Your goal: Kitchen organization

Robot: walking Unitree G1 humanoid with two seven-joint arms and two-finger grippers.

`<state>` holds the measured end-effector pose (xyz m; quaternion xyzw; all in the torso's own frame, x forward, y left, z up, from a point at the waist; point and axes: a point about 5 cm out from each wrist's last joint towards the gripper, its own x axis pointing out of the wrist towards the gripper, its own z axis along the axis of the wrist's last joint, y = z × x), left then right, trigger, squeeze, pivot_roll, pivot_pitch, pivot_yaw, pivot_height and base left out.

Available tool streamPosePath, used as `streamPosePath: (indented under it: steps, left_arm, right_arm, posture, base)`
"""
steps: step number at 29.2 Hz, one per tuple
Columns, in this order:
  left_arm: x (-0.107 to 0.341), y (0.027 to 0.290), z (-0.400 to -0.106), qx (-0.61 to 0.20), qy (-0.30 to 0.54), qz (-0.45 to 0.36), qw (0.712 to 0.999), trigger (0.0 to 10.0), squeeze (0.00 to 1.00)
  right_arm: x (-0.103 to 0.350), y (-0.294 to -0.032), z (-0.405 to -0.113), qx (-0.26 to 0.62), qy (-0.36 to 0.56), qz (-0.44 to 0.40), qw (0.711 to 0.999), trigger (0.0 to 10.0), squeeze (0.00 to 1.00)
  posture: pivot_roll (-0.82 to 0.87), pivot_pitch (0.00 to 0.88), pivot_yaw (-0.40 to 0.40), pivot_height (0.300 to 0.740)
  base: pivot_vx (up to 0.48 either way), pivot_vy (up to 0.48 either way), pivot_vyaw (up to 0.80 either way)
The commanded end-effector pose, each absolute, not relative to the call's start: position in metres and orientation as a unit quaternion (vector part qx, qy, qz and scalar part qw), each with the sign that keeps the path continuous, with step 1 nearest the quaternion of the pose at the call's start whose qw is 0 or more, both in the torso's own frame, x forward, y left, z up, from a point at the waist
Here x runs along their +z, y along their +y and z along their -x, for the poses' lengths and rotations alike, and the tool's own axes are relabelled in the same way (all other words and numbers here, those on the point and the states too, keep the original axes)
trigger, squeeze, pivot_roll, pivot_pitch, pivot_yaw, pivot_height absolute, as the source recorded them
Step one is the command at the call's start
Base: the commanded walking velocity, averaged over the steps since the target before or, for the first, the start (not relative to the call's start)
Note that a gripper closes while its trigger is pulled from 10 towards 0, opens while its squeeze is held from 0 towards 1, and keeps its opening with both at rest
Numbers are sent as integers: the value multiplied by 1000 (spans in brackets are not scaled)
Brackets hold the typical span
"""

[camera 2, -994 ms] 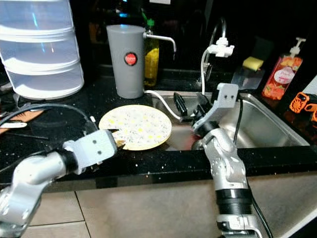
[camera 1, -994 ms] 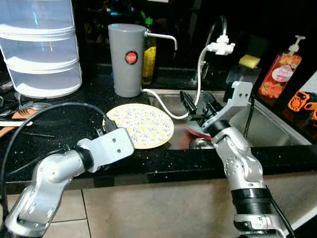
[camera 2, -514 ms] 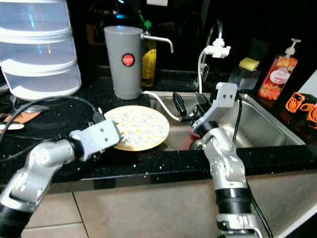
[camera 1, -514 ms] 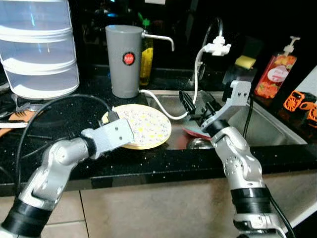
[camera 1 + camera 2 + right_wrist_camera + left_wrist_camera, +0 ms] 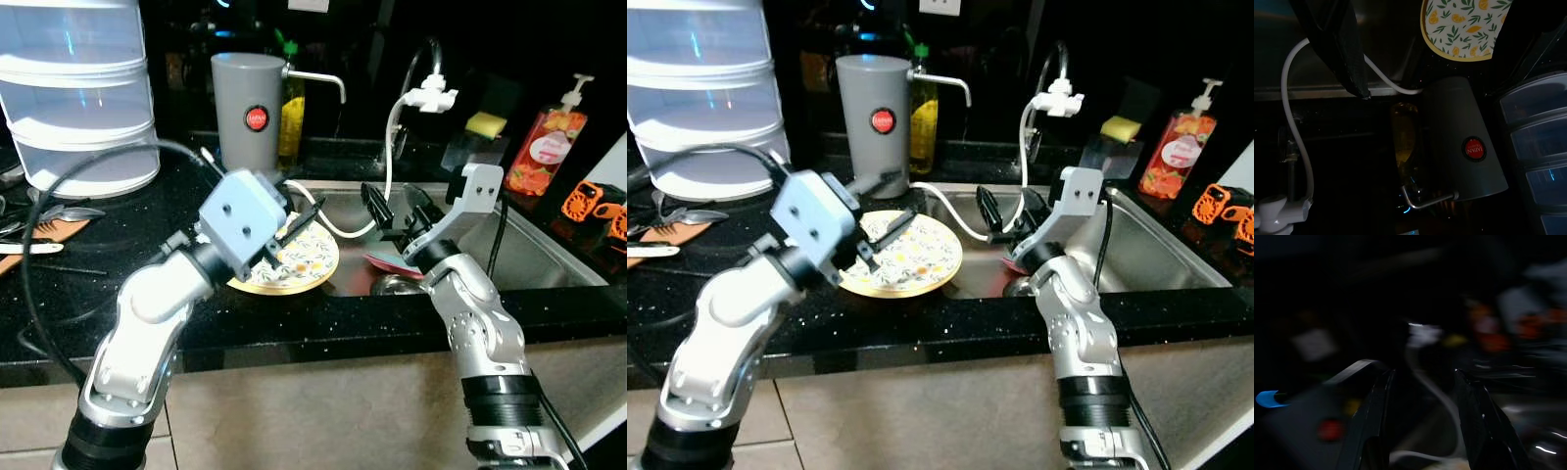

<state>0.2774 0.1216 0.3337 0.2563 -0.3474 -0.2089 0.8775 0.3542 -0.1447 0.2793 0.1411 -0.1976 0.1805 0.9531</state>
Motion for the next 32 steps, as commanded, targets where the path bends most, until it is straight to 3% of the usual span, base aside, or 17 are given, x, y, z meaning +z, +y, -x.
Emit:
streamPosePath:
  steps: [1, 9, 14, 32]
  left_arm:
    - [323, 138, -294, -135, -306, -250, 909, 10000, 0]
    - [307, 154, -304, -37, -268, -225, 936, 10000, 0]
    - [303, 157, -309, -4, -249, -249, 936, 10000, 0]
    - [303, 163, -315, 33, -250, -262, 932, 10000, 0]
  right_arm:
    - [280, -145, -356, 177, -201, -141, 953, 10000, 0]
    - [278, -141, -355, 182, -198, -137, 953, 10000, 0]
    - [278, -140, -355, 182, -197, -137, 954, 10000, 0]
    - [276, -143, -355, 177, -194, -136, 955, 10000, 0]
  posture:
    - [144, 49, -101, 740]
    - [141, 48, -101, 740]
    - [138, 49, -103, 740]
    - [134, 54, -97, 740]
  base:
    - [0, 0, 0]
    - [0, 0, 0]
    - [0, 0, 0]
    - [154, -377, 0]
